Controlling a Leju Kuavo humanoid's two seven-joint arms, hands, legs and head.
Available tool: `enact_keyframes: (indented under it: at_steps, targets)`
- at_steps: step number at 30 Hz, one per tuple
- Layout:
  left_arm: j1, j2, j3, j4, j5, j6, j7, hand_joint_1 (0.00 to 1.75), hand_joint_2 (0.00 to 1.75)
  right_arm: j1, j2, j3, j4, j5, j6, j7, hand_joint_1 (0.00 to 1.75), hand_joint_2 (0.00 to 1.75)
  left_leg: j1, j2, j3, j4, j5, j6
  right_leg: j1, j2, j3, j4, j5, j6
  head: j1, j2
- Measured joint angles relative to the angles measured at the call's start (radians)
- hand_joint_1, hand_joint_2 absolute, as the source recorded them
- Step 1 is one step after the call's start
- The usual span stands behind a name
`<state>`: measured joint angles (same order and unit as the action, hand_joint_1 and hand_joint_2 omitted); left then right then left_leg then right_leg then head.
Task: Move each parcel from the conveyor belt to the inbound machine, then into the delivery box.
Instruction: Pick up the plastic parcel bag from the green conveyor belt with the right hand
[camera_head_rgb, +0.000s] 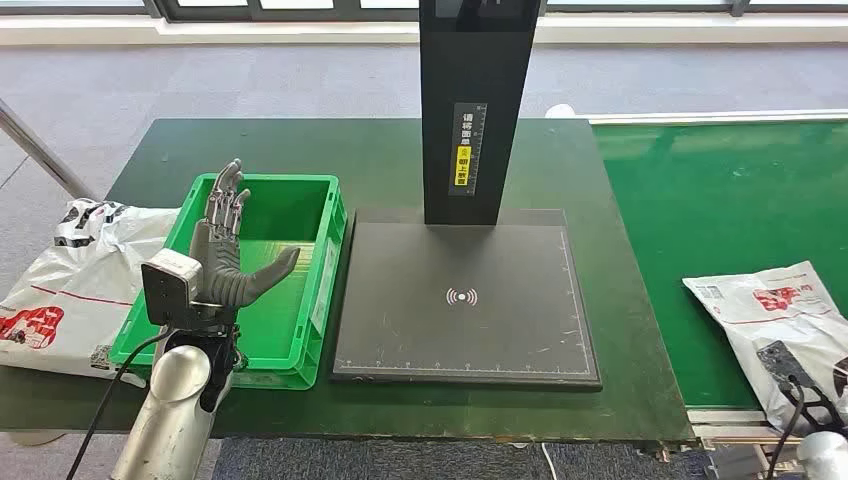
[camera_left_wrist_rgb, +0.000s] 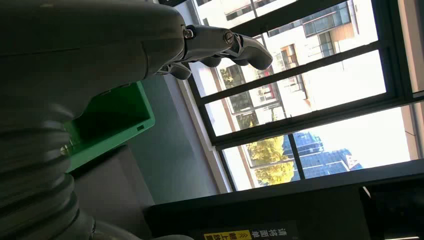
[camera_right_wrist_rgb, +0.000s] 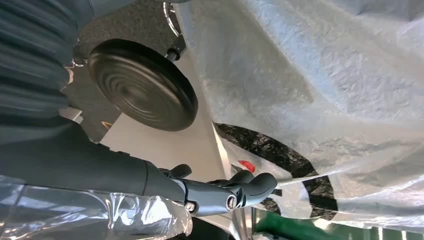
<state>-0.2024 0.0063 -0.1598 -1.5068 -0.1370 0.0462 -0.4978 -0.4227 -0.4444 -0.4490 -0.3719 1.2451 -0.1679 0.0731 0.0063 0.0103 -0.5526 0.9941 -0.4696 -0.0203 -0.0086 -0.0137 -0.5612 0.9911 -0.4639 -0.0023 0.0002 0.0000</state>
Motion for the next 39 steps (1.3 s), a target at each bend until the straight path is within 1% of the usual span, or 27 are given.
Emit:
enact_keyframes:
  at_steps: [5,9,21,26,32,36,39]
  targets:
    - [0.005,0.007,0.000,0.002,0.001,0.000,-0.003,0.00,1.75,0.000,0.006,0.000,0.007,0.000,0.009,-0.027,0.01,1.75,0.000,0.000,0.000,0.000,0.000,0.000,0.000,0.000,0.000,0.000,0.000,0.000,0.000,0.000]
    - [0.010,0.012,0.000,0.002,0.001,0.000,-0.006,0.00,1.75,0.000,0.009,0.000,0.010,-0.001,0.011,-0.032,1.75,1.75,0.000,0.000,0.000,0.000,0.000,0.000,0.000,0.000,0.000,0.000,0.000,0.000,0.000,0.000]
    - [-0.005,0.024,-0.009,0.018,0.002,-0.003,-0.007,0.00,1.75,0.003,0.013,0.000,0.018,-0.004,0.072,-0.074,1.75,1.75,0.000,0.000,0.000,0.000,0.001,0.001,0.000,0.000,0.000,0.000,0.001,0.001,0.000,0.000]
    - [-0.020,0.025,-0.018,0.032,0.003,-0.004,-0.008,0.00,1.75,0.004,0.013,0.000,0.021,-0.010,0.078,-0.094,1.75,1.75,0.000,0.000,0.000,0.000,0.001,0.001,0.000,0.000,0.000,0.000,0.001,0.001,0.000,0.000]
    - [-0.032,0.025,-0.026,0.038,0.004,-0.004,-0.008,0.00,1.75,0.009,0.013,0.000,0.015,-0.026,0.027,-0.165,1.75,1.75,0.000,0.000,0.000,0.000,0.001,0.001,0.000,0.000,0.000,0.000,0.001,0.001,0.000,0.000]
    - [-0.033,0.025,-0.026,0.038,0.004,-0.004,-0.008,0.00,1.75,0.010,0.014,0.000,0.001,-0.034,0.006,-0.192,1.75,1.75,0.000,0.000,0.000,0.000,0.001,0.001,-0.001,0.000,0.000,0.000,0.001,0.001,0.000,0.000]
    - [-0.032,0.026,-0.026,0.038,0.004,-0.004,-0.008,0.00,1.75,0.024,0.022,0.000,-0.051,-0.065,-0.053,-0.252,1.75,1.75,0.000,0.000,-0.001,0.000,0.001,0.001,-0.001,0.000,0.000,0.000,0.001,0.001,0.000,0.000]
